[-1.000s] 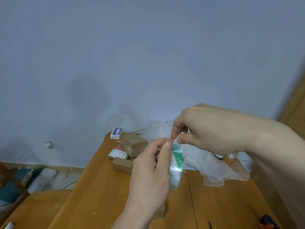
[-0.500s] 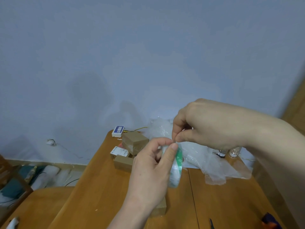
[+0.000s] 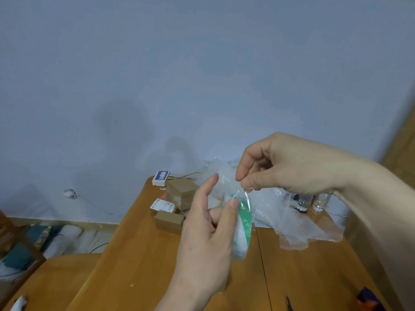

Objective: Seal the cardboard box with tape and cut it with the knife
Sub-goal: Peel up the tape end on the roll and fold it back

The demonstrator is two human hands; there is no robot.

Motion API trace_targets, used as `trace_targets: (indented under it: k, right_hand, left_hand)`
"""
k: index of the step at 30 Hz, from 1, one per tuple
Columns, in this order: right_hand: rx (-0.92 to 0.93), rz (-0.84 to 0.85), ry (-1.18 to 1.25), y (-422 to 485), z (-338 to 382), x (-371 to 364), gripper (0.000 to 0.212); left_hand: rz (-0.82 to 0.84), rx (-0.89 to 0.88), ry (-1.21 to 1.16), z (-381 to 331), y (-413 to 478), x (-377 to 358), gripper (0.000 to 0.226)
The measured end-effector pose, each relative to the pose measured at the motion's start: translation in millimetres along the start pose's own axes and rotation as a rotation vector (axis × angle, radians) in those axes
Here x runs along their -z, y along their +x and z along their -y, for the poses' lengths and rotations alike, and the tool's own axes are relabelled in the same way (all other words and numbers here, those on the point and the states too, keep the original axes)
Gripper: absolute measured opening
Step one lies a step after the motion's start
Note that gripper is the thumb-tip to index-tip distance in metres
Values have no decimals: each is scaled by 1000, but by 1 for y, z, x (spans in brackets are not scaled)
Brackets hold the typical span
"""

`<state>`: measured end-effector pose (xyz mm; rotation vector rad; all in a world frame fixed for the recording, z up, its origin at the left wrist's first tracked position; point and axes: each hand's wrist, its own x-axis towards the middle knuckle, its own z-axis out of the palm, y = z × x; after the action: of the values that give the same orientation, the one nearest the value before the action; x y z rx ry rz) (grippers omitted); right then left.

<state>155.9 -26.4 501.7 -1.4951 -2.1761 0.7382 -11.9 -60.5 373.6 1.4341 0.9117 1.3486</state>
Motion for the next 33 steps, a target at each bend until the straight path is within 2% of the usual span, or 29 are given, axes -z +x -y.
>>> trace_targets:
  k: [5,11,15,17,20,21,23,24,25,29,33]
  right_hand:
    - [-25,-18,61,-2,-11,-9,7]
    - [-9,-105,135,-2,-23,-20,8]
    - [-41,-202,164,-1,-37,-27,16]
    - [-72,-314,251,-1,-47,-31,16]
    - [-114,-576,492,-13,-53,-35,14]
    - [-122,-566,537,-20,-51,-37,21]
    - [-130,-370,547,-34,-42,-49,56]
    - [-121,-273,529,-37,-36,-58,65]
    - [-103,-225,534,-38,-32,-67,66]
    - [-129,-374,704,-28,-41,-89,22]
    - [-254,-462,767,-22,-55,-109,10]
  left_hand:
    - [74,-15,9,3,-3,0,58]
    - [100,26,-35,4,-3,-2,58]
    - [145,6,-12,-1,-6,-6,59]
    - [149,-14,-37,-4,-7,-8,61]
    - [131,14,-143,-5,-6,-8,60]
    - [130,14,-175,-7,-5,-8,59]
    - [139,-31,-153,-9,-5,-9,59]
    - [146,-52,-123,-9,-5,-10,57]
    - [155,-59,-105,-9,-4,-11,55]
    - [178,-28,-75,9,0,-16,57]
    - [135,44,-60,31,2,-20,55]
